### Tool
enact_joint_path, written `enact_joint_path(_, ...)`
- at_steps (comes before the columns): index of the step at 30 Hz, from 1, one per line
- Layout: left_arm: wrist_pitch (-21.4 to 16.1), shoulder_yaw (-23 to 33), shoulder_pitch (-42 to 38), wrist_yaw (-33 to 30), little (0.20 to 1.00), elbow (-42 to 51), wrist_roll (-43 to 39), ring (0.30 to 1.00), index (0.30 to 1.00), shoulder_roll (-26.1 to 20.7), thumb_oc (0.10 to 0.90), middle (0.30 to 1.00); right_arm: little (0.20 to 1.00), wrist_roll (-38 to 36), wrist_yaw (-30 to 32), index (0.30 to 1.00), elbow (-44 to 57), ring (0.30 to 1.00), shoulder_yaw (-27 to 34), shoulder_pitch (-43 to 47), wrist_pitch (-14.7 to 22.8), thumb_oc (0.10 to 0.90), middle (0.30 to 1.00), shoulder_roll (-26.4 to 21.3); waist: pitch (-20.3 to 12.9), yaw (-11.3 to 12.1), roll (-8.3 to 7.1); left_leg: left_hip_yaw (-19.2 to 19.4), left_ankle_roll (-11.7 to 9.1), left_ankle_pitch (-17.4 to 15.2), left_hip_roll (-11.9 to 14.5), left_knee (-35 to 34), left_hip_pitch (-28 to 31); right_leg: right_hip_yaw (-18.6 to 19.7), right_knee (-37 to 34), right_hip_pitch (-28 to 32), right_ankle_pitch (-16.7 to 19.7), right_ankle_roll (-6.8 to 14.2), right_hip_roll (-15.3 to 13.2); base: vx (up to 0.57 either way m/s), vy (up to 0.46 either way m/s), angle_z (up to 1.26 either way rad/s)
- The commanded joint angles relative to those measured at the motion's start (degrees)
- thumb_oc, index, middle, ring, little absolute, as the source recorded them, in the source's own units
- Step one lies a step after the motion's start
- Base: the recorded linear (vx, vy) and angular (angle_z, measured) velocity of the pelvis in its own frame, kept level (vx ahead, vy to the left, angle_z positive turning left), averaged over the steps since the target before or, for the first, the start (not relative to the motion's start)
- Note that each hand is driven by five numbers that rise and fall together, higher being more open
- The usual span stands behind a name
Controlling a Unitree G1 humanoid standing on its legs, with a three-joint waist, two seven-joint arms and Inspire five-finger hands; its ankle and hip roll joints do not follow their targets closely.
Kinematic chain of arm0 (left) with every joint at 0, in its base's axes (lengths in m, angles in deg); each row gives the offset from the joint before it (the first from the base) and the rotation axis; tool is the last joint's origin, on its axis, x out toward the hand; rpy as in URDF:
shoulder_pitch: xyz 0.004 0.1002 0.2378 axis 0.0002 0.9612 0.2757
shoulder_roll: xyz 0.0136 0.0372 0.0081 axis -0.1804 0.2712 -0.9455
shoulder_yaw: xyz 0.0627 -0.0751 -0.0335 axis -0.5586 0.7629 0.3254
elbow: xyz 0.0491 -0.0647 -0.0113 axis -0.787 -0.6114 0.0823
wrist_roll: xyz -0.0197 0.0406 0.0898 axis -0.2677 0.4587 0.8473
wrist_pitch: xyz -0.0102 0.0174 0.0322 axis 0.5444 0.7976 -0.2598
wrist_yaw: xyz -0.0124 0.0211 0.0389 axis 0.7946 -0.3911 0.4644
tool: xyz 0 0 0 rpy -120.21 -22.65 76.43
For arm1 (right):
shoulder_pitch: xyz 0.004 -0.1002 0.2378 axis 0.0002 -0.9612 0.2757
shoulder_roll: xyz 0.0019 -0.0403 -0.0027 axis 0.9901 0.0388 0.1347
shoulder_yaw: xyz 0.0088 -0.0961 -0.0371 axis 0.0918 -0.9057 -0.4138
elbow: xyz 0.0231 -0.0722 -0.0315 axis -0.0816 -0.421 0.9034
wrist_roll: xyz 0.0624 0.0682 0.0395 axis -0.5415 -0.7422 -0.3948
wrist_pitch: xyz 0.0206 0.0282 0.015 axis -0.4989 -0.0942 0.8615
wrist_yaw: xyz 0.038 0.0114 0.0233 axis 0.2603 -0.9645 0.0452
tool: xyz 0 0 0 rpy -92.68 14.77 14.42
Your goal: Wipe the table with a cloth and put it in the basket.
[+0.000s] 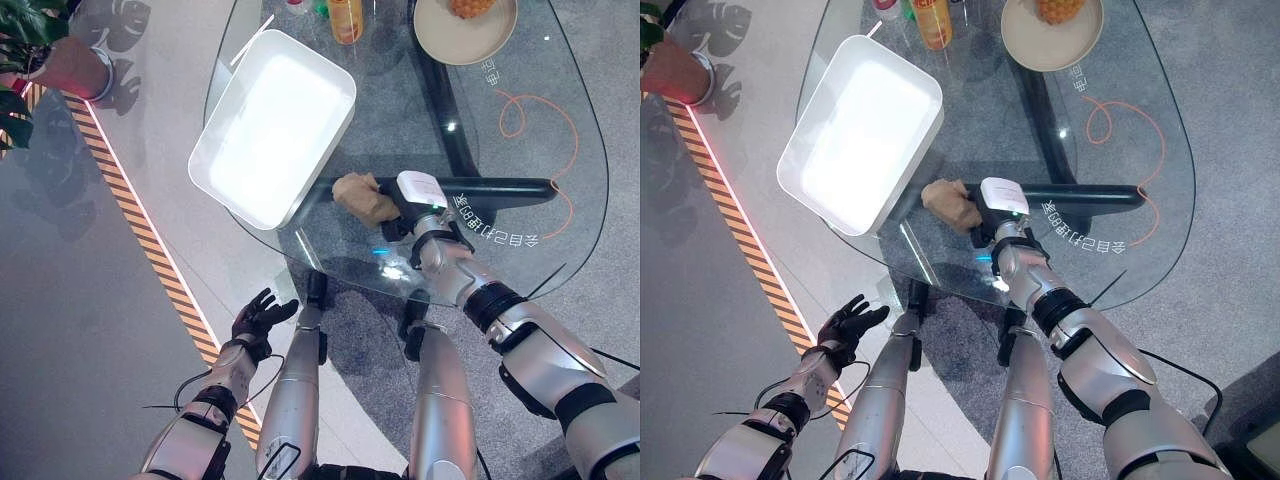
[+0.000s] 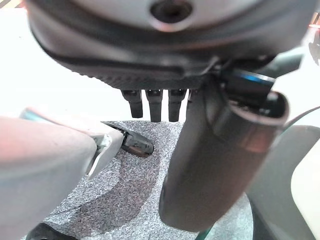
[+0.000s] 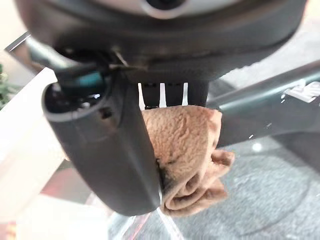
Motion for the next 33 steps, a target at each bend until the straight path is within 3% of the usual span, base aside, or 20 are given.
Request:
enact_joint_path(1, -0.6, -0.3, 0.2, -0.2, 0.900, 0.2, 1.6, 0.900, 0.900, -0.9, 0.800, 0.900, 0.200, 1.6, -2.0, 0.300, 7.1, 0.300, -1.1, 2.4, 7.5, 0.100, 0.300, 3.6, -1.1, 0.7, -0.40, 3.8, 5.9, -6.0, -7.1, 5.7, -0.2, -1.1, -11.0, 2.5, 7.3, 0.0, 3.0, 0.00, 0.000, 0.00)
enact_joint_path(11, -0.1, -0.2, -0.1, 0.2, 0.900, -0.2, 1.8, 0.900, 0.900, -1.2, 0.800, 0.900, 0.200, 0.5, -9.1, 0.300, 7.5, 0.300, -2.7, 2.4, 11.4, 0.100, 0.300, 3.2, -1.1, 0.8, -0.29, 3.6, 5.9, -5.8, -7.2, 5.9, -0.2, -1.2, -10.7, 2.4, 7.4, 0.0, 2.6, 0.00, 0.000, 0.00)
enact_joint_path(21, 0.5, -0.4, -0.5, 0.4, 0.900, -0.4, 1.7, 0.900, 0.900, -1.4, 0.800, 0.900, 0.200, 0.1, -10.9, 0.300, 5.5, 0.300, -2.7, 2.4, 10.5, 0.100, 0.300, 2.3, -1.1, 0.9, -0.36, 3.3, 6.0, -5.6, -7.2, 5.7, 0.0, -1.1, -10.9, 2.4, 7.6, 0.0, 2.6, 0.00, -0.002, 0.00)
enact_joint_path(29, 0.7, -0.6, -0.9, 1.0, 0.900, -0.9, 1.4, 0.900, 0.900, -2.2, 0.800, 0.900, 0.200, 0.0, -3.5, 0.300, 0.6, 0.300, -0.5, 3.3, 9.1, 0.100, 0.300, 0.4, -1.1, 1.1, -0.42, 3.3, 6.2, -5.8, -7.1, 6.4, -0.6, -1.3, -10.3, 2.0, 7.8, 0.2, 2.5, 0.01, -0.012, 0.04)
enact_joint_path(33, 0.5, -0.9, -0.8, 0.8, 0.900, -1.0, 0.7, 0.900, 0.900, -2.1, 0.800, 0.900, 0.200, -1.1, 7.0, 0.300, -1.5, 0.300, 2.2, 4.3, 5.5, 0.100, 0.300, -1.1, -1.1, 1.0, -0.23, 3.4, 6.4, -6.1, -7.0, 6.9, -1.1, -1.1, -9.8, 1.5, 7.9, 0.2, 2.6, 0.00, 0.000, 0.00)
